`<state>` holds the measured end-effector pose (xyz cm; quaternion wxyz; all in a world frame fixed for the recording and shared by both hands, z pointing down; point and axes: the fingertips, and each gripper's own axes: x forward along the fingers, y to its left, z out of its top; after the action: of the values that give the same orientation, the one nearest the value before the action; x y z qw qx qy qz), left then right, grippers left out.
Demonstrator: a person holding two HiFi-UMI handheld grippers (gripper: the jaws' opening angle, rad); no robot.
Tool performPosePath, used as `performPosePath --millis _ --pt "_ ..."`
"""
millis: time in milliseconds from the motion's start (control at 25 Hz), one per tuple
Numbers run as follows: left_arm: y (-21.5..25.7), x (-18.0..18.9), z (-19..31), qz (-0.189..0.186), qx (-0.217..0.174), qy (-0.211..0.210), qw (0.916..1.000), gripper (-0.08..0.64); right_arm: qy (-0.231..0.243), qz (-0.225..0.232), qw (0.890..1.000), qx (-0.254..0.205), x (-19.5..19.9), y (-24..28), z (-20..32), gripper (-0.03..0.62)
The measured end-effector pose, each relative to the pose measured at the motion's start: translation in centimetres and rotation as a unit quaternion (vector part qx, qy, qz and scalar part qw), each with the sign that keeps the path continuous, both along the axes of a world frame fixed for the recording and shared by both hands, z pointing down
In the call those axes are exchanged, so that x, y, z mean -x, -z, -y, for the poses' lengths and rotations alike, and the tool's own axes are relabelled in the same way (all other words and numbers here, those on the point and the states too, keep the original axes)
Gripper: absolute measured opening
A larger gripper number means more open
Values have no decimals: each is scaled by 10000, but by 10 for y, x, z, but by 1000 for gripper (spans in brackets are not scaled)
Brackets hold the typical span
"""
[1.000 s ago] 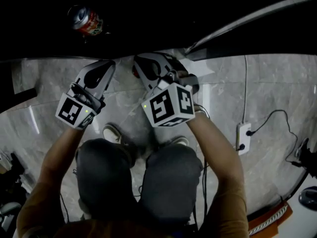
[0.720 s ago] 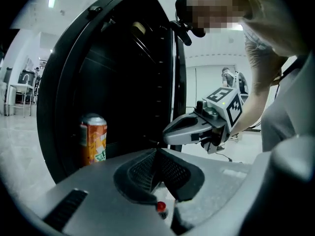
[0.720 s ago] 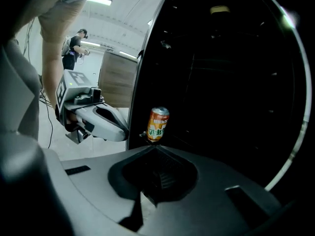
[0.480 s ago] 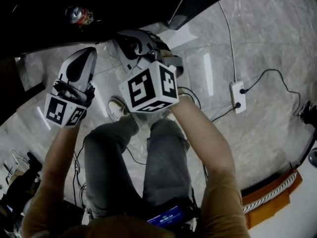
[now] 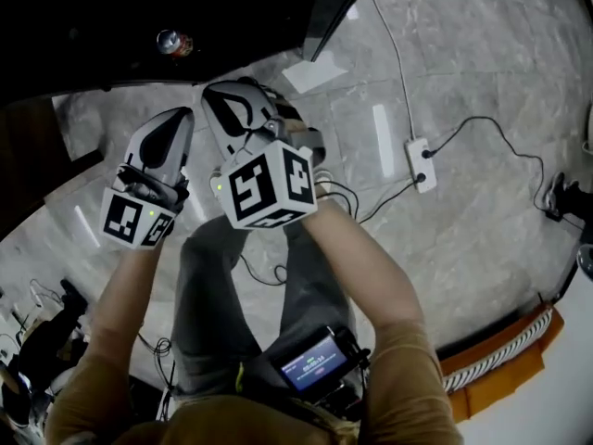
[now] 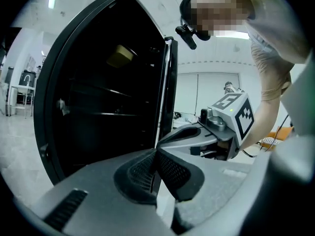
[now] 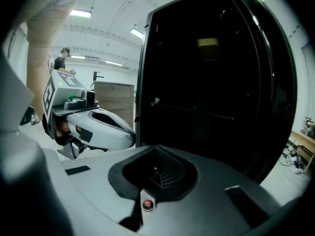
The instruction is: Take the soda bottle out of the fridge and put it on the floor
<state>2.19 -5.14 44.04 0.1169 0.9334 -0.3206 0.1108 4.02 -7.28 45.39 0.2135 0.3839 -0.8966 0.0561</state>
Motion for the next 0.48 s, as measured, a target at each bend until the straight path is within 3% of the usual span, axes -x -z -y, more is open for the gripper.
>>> performPosePath --millis 480 --pt "172 -1 -41 182 26 181 9997 2 -535 106 9985 47 -43 178 -43 0"
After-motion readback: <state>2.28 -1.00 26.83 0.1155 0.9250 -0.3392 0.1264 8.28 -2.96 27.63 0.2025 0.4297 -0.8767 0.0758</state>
